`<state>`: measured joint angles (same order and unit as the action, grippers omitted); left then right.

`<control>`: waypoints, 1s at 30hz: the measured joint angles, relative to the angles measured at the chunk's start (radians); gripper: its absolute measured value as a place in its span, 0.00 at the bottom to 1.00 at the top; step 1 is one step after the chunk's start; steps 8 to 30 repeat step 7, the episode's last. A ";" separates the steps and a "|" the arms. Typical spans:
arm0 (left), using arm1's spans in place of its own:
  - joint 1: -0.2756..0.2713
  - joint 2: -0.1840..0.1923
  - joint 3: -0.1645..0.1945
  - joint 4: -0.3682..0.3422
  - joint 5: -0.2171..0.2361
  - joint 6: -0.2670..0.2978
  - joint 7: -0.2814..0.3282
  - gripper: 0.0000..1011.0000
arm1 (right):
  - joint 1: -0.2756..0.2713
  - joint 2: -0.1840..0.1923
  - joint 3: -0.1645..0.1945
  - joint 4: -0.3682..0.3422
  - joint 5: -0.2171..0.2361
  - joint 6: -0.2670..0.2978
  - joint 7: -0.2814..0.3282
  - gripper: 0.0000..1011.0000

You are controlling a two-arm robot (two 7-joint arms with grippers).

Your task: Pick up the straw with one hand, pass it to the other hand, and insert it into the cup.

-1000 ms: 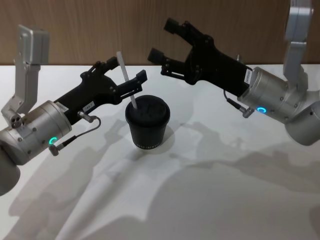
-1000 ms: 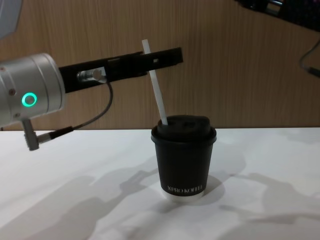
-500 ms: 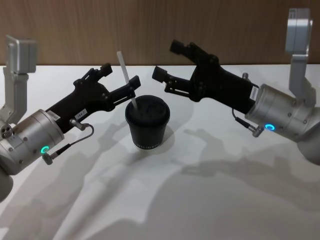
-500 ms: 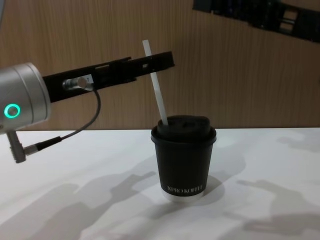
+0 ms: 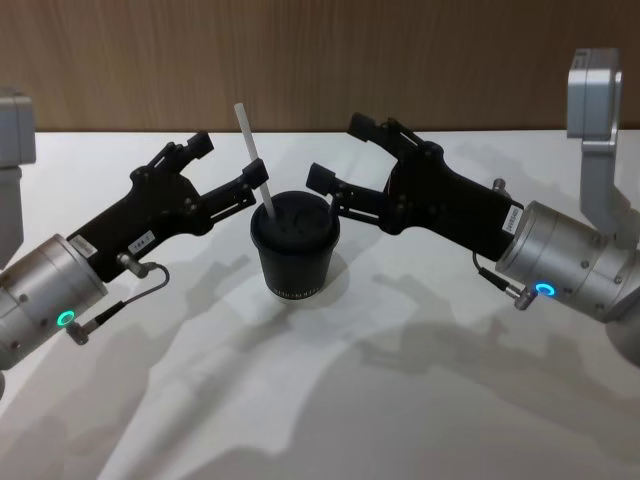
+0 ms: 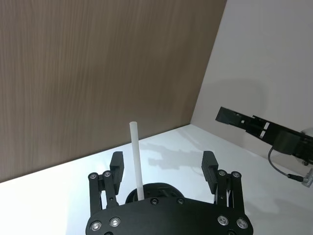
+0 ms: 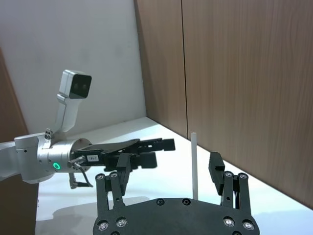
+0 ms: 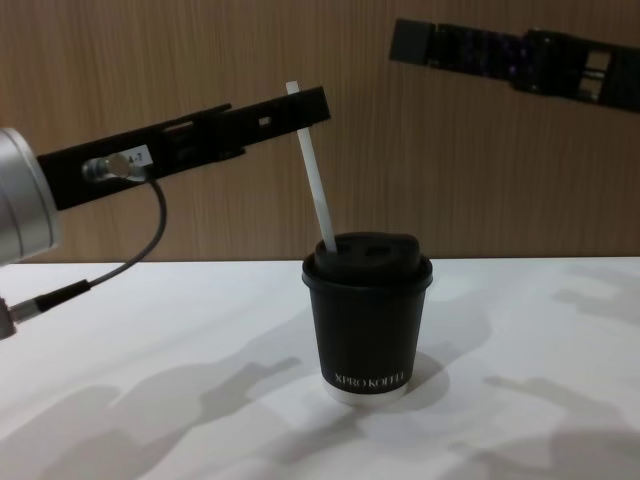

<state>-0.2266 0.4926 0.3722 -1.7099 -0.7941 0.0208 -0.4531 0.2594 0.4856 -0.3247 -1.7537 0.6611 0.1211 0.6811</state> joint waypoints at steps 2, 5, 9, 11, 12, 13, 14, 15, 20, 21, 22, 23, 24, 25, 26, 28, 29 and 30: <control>0.008 0.005 -0.003 -0.006 -0.005 -0.010 -0.007 0.99 | -0.008 0.003 0.000 -0.008 -0.002 0.002 -0.009 0.99; 0.018 0.011 -0.007 -0.012 -0.011 -0.022 -0.016 0.99 | -0.020 0.007 0.000 -0.022 -0.005 0.006 -0.023 0.99; 0.024 0.014 -0.009 -0.016 -0.015 -0.029 -0.021 0.99 | -0.026 0.009 0.001 -0.030 -0.008 0.007 -0.032 0.99; 0.024 0.014 -0.009 -0.016 -0.015 -0.029 -0.021 0.99 | -0.026 0.009 0.001 -0.030 -0.008 0.007 -0.032 0.99; 0.024 0.014 -0.009 -0.016 -0.015 -0.029 -0.021 0.99 | -0.026 0.009 0.001 -0.030 -0.008 0.007 -0.032 0.99; 0.024 0.014 -0.009 -0.016 -0.015 -0.029 -0.021 0.99 | -0.026 0.009 0.001 -0.030 -0.008 0.007 -0.032 0.99; 0.024 0.014 -0.009 -0.016 -0.015 -0.029 -0.021 0.99 | -0.026 0.009 0.001 -0.030 -0.008 0.007 -0.032 0.99; 0.024 0.014 -0.009 -0.016 -0.015 -0.029 -0.021 0.99 | -0.026 0.009 0.001 -0.030 -0.008 0.007 -0.032 0.99; 0.024 0.014 -0.009 -0.016 -0.015 -0.029 -0.021 0.99 | -0.026 0.009 0.001 -0.030 -0.008 0.007 -0.032 0.99; 0.024 0.014 -0.009 -0.016 -0.015 -0.029 -0.021 0.99 | -0.026 0.009 0.001 -0.030 -0.008 0.007 -0.032 0.99; 0.024 0.014 -0.009 -0.016 -0.015 -0.029 -0.021 0.99 | -0.026 0.009 0.001 -0.030 -0.008 0.007 -0.032 0.99; 0.024 0.014 -0.009 -0.016 -0.015 -0.029 -0.021 0.99 | -0.026 0.009 0.001 -0.030 -0.008 0.007 -0.032 0.99; 0.024 0.014 -0.009 -0.016 -0.015 -0.029 -0.021 0.99 | -0.026 0.009 0.001 -0.030 -0.008 0.007 -0.032 0.99; 0.024 0.014 -0.009 -0.016 -0.015 -0.029 -0.021 0.99 | -0.026 0.009 0.001 -0.030 -0.008 0.007 -0.032 0.99; 0.024 0.014 -0.009 -0.016 -0.015 -0.029 -0.021 0.99 | -0.026 0.009 0.001 -0.030 -0.008 0.007 -0.032 0.99; 0.024 0.014 -0.009 -0.016 -0.015 -0.029 -0.021 0.99 | -0.026 0.009 0.001 -0.030 -0.008 0.007 -0.032 0.99; 0.024 0.014 -0.009 -0.016 -0.015 -0.029 -0.021 0.99 | -0.026 0.009 0.001 -0.030 -0.008 0.007 -0.032 0.99; 0.024 0.014 -0.009 -0.016 -0.015 -0.029 -0.021 0.99 | -0.026 0.009 0.001 -0.030 -0.008 0.007 -0.032 0.99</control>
